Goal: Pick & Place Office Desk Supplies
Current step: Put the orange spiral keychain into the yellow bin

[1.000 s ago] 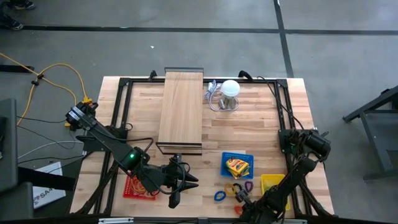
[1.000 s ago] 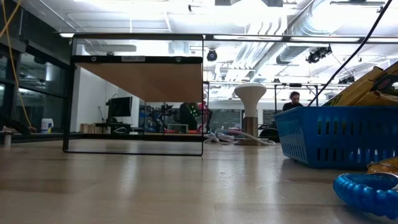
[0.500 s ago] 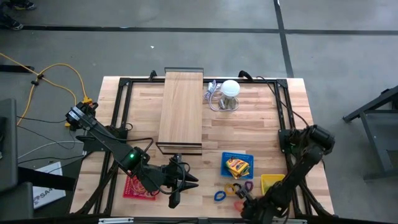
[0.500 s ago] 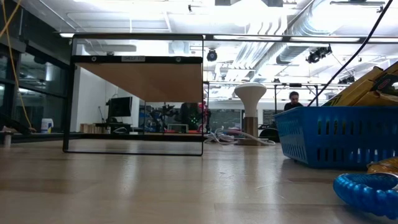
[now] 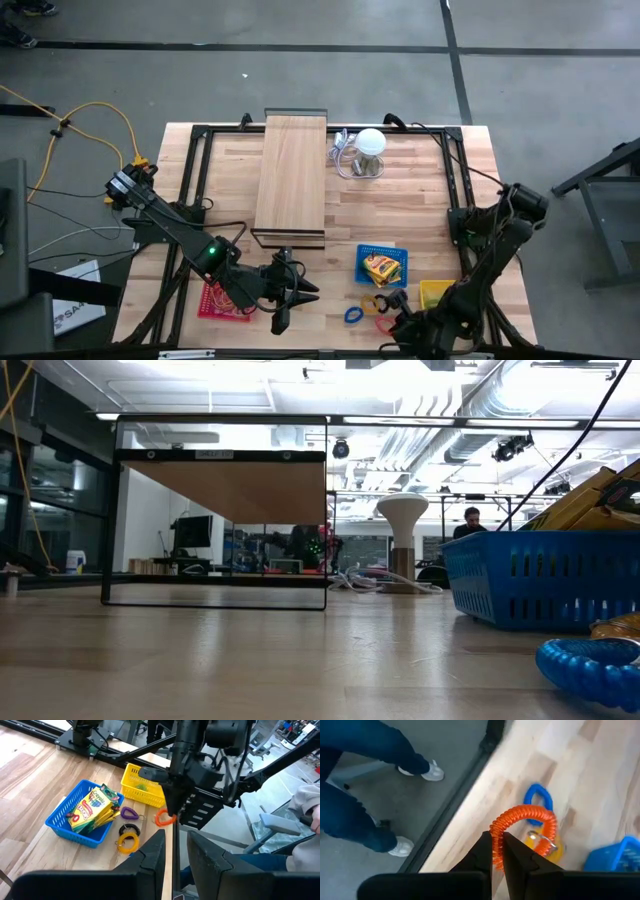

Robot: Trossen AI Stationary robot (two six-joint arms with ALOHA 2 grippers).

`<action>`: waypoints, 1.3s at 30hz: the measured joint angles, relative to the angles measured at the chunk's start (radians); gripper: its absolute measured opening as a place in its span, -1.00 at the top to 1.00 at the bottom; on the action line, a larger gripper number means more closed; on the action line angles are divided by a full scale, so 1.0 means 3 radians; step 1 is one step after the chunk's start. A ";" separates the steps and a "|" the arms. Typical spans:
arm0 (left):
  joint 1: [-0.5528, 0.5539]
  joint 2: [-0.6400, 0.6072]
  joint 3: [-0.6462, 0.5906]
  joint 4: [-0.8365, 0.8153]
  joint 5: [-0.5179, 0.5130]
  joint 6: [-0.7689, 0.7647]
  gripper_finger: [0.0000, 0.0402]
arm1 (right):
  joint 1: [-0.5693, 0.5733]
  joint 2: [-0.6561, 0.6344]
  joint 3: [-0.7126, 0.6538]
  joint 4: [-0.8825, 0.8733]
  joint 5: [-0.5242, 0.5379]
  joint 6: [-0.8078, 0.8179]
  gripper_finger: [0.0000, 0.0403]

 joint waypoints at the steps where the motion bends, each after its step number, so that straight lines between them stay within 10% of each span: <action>1: 0.0000 0.0000 0.0000 0.0000 0.0000 0.0000 0.62 | 0.0000 0.0000 0.0000 -0.0073 -0.0001 0.0079 0.92; 26: 0.0000 0.0001 0.0000 0.0001 0.0000 0.0000 0.62 | 0.0424 -0.0277 -0.0001 -0.1801 -0.0267 0.2702 0.92; 39: 0.0000 0.0000 0.0000 0.0001 0.0000 0.0000 0.62 | 0.0626 -0.0231 -0.0001 -0.1838 -0.0300 0.3209 0.92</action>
